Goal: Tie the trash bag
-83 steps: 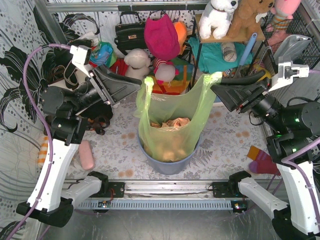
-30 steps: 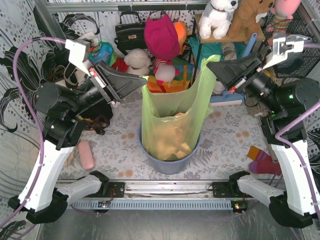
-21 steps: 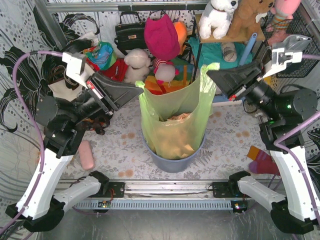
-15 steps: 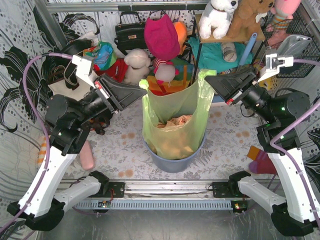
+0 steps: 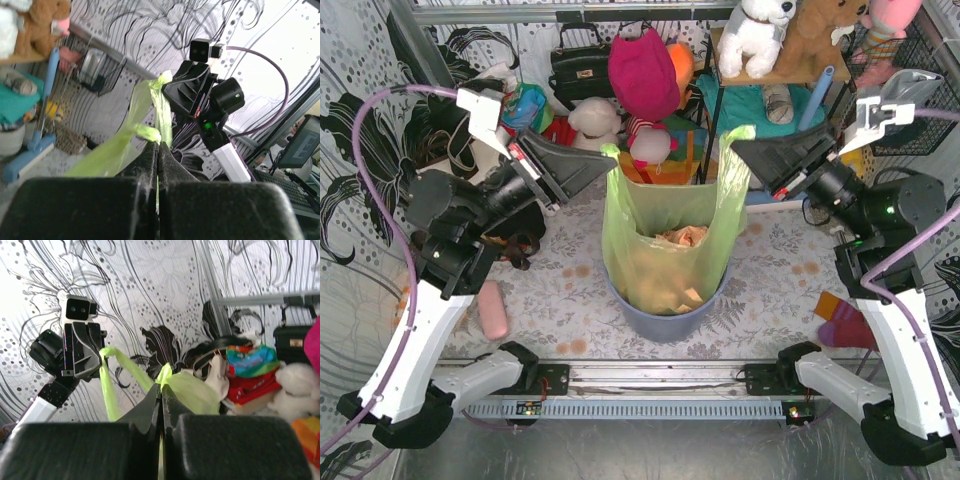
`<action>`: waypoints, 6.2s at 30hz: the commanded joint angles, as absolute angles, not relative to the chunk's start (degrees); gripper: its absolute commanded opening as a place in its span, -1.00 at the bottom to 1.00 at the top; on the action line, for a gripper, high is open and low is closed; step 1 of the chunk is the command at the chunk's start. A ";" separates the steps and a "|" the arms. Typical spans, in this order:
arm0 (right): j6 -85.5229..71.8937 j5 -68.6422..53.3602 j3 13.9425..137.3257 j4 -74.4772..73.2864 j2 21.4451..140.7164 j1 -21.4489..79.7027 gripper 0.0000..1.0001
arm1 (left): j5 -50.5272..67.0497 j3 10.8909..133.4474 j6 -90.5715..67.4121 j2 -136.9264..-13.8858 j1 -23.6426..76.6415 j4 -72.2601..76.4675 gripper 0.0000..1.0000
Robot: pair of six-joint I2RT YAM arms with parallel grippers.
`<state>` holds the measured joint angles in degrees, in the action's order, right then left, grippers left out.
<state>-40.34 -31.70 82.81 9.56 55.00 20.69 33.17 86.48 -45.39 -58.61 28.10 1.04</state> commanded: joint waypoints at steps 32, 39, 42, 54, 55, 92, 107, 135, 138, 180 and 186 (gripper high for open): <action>-37.21 -28.75 86.52 3.97 52.46 21.00 -0.18 | 26.98 86.28 -41.03 -53.17 28.25 -1.72 0.06; -30.97 -15.18 95.29 -16.53 51.30 20.99 -0.10 | 17.19 87.66 -39.37 -49.95 28.30 -15.15 0.13; -29.69 -10.30 95.83 -22.77 49.43 21.00 -0.02 | 14.16 86.21 -39.90 -46.96 28.29 -21.46 0.16; -30.61 3.06 95.83 -42.63 43.48 21.00 0.12 | 11.65 72.32 -45.64 -41.82 28.26 -32.42 0.16; -30.75 5.65 96.33 -45.42 43.06 21.01 0.08 | 12.88 71.12 -46.19 -42.09 28.23 -32.73 0.16; -41.29 -22.49 63.55 -43.65 44.92 20.96 -0.17 | 28.66 61.24 -43.09 -49.19 28.30 -39.37 -0.19; -39.90 -22.81 62.01 -40.38 47.95 21.01 -0.78 | 27.75 61.64 -42.35 -51.45 28.28 -37.79 -0.66; -37.39 -20.66 67.30 -33.86 58.39 20.96 -0.99 | 29.73 72.53 -32.62 -64.05 22.63 -40.73 -0.73; -37.07 -20.54 68.17 -35.05 58.48 21.00 -0.87 | 29.68 73.94 -31.93 -64.27 22.03 -43.07 -0.59; -28.59 -14.86 111.52 -33.80 65.19 21.01 0.39 | 40.63 91.27 -55.84 -66.69 21.69 -1.10 0.26; -27.95 -14.10 112.01 -32.70 66.22 21.00 0.28 | 40.28 90.86 -55.00 -68.41 23.75 -0.43 0.23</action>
